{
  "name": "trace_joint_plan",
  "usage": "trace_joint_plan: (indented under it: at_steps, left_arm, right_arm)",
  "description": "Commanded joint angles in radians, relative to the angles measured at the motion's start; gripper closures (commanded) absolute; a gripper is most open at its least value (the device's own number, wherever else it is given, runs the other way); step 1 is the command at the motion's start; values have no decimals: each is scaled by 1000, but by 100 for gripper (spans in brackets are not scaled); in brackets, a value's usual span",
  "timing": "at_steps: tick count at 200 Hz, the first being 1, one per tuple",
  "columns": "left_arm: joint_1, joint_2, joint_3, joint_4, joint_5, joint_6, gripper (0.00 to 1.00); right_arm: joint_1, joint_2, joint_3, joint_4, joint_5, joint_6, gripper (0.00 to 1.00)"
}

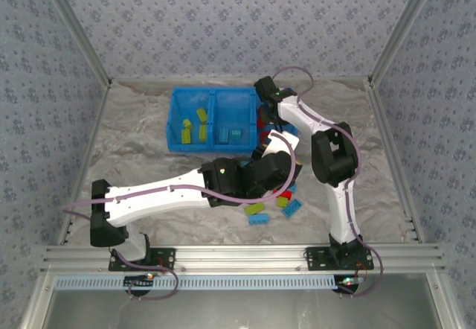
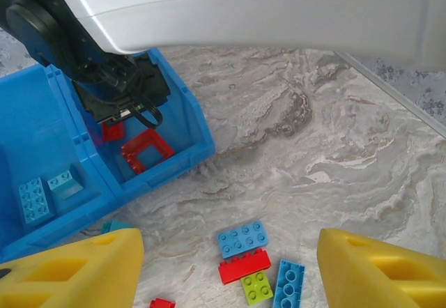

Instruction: Sort the legos into containers by color

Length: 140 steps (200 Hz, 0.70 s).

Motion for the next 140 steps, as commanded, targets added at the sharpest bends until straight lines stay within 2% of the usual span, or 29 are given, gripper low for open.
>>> trace_joint_plan:
  at_steps: [1, 24, 37, 56, 140]
  left_arm:
    - [10, 5, -3, 4, -11, -17, 33]
    - [11, 7, -2, 1, -7, -20, 33]
    - [11, 7, -3, -4, -8, -23, 33]
    - [11, 7, -4, -6, -8, -24, 33]
    - [14, -59, -99, -18, -15, -92, 34]
  right_arm:
    - [-12, 50, 36, -46, -38, 34, 57]
    - [-19, 64, 39, -50, -57, 37, 54]
    - [-20, 64, 41, -52, -58, 36, 49]
    - [-18, 49, 40, -51, -51, 30, 48]
    - [20, -247, -39, 17, 39, -16, 48]
